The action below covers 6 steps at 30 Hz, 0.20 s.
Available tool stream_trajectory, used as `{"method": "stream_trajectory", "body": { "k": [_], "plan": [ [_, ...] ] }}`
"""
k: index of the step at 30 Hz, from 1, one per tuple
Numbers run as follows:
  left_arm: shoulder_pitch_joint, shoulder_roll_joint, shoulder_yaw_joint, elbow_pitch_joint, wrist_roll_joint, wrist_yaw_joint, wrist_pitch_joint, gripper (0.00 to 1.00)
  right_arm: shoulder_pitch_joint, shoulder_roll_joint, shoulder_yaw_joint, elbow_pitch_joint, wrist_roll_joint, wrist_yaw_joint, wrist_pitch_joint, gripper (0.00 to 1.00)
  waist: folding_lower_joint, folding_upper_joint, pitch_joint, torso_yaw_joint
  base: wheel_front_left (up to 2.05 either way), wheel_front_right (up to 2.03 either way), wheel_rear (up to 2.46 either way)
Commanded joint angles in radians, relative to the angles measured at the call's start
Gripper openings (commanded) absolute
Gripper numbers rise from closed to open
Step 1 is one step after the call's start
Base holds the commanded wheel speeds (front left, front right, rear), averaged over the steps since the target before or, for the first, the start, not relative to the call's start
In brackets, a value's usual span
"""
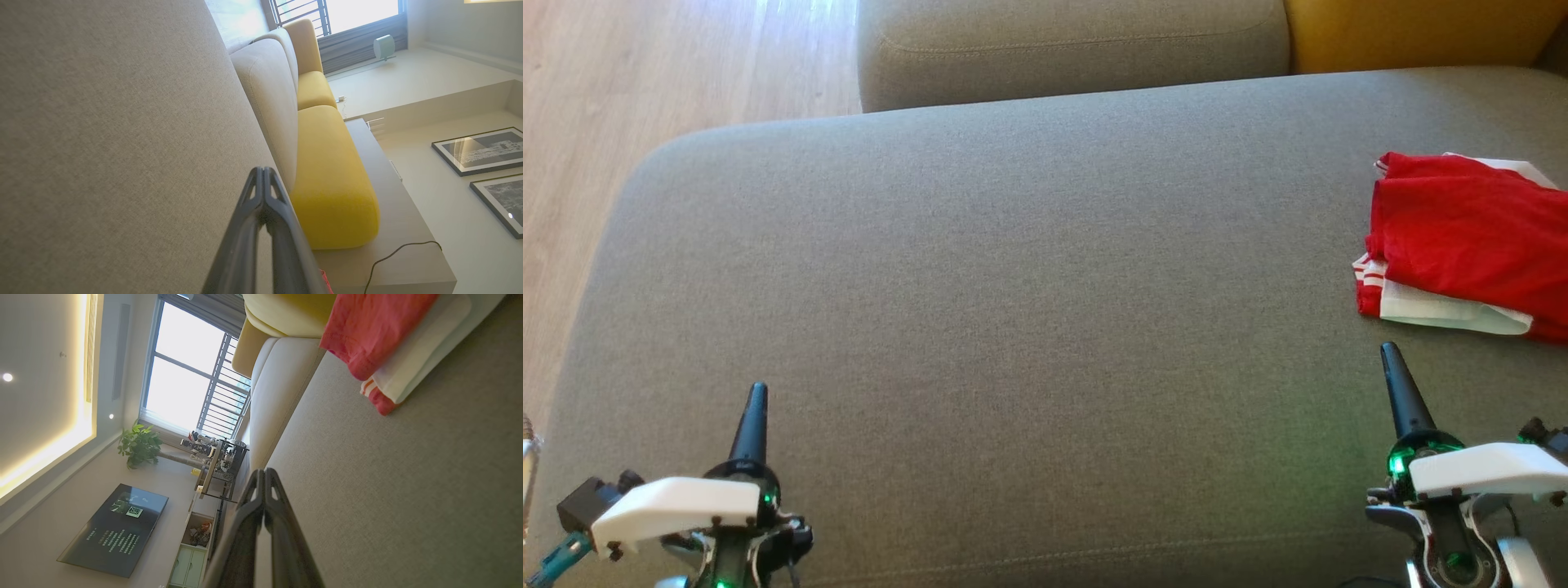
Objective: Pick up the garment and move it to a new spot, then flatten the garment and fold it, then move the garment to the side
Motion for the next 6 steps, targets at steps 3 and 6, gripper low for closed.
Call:
{"method": "stream_trajectory", "body": {
  "k": [3,6],
  "plan": [
    [-0.065,0.017,0.039,-0.022,-0.050,-0.018,0.015,0.00,-0.051,-0.004,0.011,-0.039,0.060,0.000,0.018,0.00,0.0000,0.0000,-0.001,-0.001,0.00,0.00,0.00],
    [-0.070,0.017,0.044,-0.018,-0.080,-0.024,0.024,0.00,-0.051,-0.004,0.010,-0.039,0.096,0.000,0.027,0.00,0.0000,0.0000,-0.001,-0.001,0.00,0.00,0.00]
  ]
}}
